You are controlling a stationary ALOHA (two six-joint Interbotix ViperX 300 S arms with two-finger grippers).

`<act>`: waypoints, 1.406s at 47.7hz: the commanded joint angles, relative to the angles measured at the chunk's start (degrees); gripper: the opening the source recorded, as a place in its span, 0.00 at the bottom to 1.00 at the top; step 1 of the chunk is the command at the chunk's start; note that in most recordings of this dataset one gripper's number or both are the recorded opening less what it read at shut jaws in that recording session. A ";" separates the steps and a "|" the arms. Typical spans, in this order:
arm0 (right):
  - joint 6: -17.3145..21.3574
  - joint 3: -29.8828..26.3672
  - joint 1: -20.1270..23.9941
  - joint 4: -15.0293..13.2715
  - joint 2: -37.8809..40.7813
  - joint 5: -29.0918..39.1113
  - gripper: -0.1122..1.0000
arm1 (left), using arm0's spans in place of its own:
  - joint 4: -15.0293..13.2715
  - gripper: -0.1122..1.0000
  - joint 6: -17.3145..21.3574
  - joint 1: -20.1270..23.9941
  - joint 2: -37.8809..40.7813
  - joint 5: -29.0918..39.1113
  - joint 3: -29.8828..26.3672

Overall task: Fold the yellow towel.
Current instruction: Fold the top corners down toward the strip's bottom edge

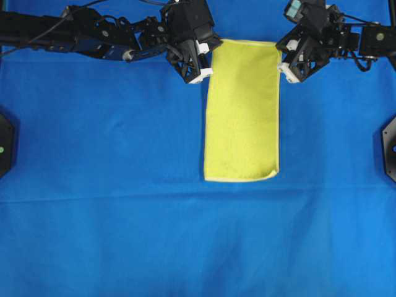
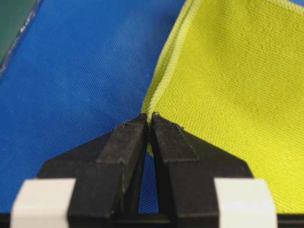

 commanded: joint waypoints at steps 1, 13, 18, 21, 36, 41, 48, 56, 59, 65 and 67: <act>0.00 -0.26 0.26 0.00 -1.85 0.00 0.13 | 0.09 0.13 0.18 -0.09 -2.46 -0.18 -0.26; 0.44 -0.09 1.49 0.00 -2.02 0.00 0.13 | 0.09 0.13 0.18 -0.18 -3.34 0.09 0.79; 0.70 0.70 3.34 0.35 -3.16 0.26 0.13 | 0.09 0.13 0.18 -0.79 -4.48 0.70 1.67; 0.79 1.23 4.92 0.62 -4.31 0.62 0.13 | 0.09 0.13 0.18 -1.67 -5.45 1.14 2.46; 0.88 4.92 19.51 5.27 -10.90 5.01 0.13 | 0.09 0.13 0.09 -10.46 -9.14 4.22 8.26; 0.88 5.80 24.52 7.73 -11.51 6.06 0.13 | 0.09 0.13 0.00 -14.15 -9.49 4.57 9.58; 0.88 6.06 30.23 11.34 -11.34 7.73 0.13 | 0.09 0.13 -1.14 -18.11 -9.49 5.36 10.20; 0.88 5.98 34.98 15.21 -10.55 7.82 0.13 | 0.09 0.13 -1.93 -21.62 -9.14 7.65 10.11; 0.88 5.98 36.83 16.70 -9.84 7.82 0.13 | 0.09 0.13 -1.93 -22.76 -8.96 7.91 10.11; 0.88 5.45 39.02 18.54 -8.09 7.56 0.13 | 0.00 0.13 -2.11 -24.52 -8.26 7.91 10.02; 0.88 5.19 39.64 18.98 -7.47 7.56 0.13 | 0.09 0.13 -2.11 -25.05 -8.00 7.91 10.02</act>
